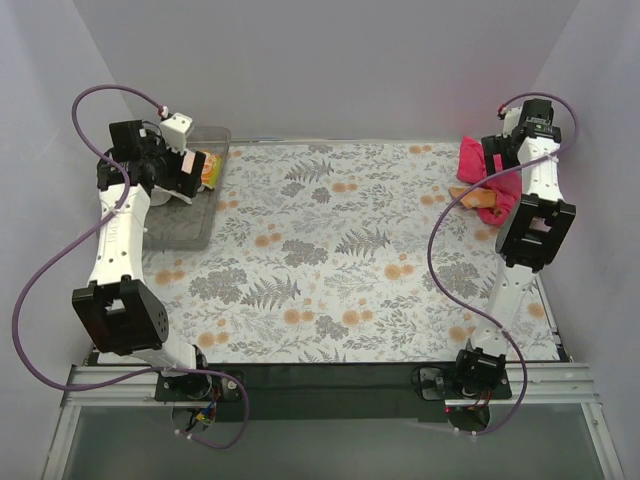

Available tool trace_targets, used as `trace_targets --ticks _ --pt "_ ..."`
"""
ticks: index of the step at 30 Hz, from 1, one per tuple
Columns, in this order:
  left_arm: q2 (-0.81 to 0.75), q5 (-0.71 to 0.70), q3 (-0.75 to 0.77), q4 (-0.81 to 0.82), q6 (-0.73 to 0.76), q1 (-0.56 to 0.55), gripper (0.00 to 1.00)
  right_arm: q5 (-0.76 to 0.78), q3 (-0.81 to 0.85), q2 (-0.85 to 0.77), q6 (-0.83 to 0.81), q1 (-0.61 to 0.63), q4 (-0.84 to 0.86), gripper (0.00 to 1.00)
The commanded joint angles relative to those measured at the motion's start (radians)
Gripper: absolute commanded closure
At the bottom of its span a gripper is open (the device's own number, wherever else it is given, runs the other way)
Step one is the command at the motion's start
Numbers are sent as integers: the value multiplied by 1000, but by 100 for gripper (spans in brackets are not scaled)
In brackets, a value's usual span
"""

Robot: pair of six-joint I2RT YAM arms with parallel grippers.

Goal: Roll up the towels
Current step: Grab a towel with the right arm

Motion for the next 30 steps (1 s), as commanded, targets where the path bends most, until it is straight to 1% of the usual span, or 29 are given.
trace_targets --ticks 1,6,9,10,12,13,15,16,17,20,21,23,24,30 --pt "-80 -27 2 -30 13 -4 2 61 57 37 26 -4 79 2" --pt "-95 -53 5 -60 28 -4 2 86 60 123 23 -3 119 2" --pt "-97 -69 12 -74 28 -5 2 71 69 148 21 -7 124 13" --pt "-100 -72 15 -76 28 -4 2 60 74 151 21 -7 126 28" --pt "-100 -76 12 -76 27 -5 2 54 78 154 18 -10 126 48" --pt "-97 -73 14 -76 24 -4 2 49 81 149 16 -10 126 65" --pt "-92 -67 20 -74 21 -4 2 40 75 126 9 -13 130 80" --pt "-85 -64 23 -73 16 -4 2 40 71 114 4 -16 132 96" --pt "-81 -61 26 -73 13 -5 2 43 66 99 3 -20 135 99" --pt "-65 -43 37 -56 -1 -4 2 46 28 5 3 -26 146 99" --pt "-61 -40 37 -50 -6 -4 2 46 11 -60 7 -26 164 99" --pt "-51 -15 35 -30 -13 -5 2 51 -59 -136 10 -29 190 99" --pt "-46 -9 35 -24 -16 -4 2 54 -79 -204 12 -30 211 99" --pt "3 17 51 24 -36 -4 2 112 -136 -410 33 -36 222 99"
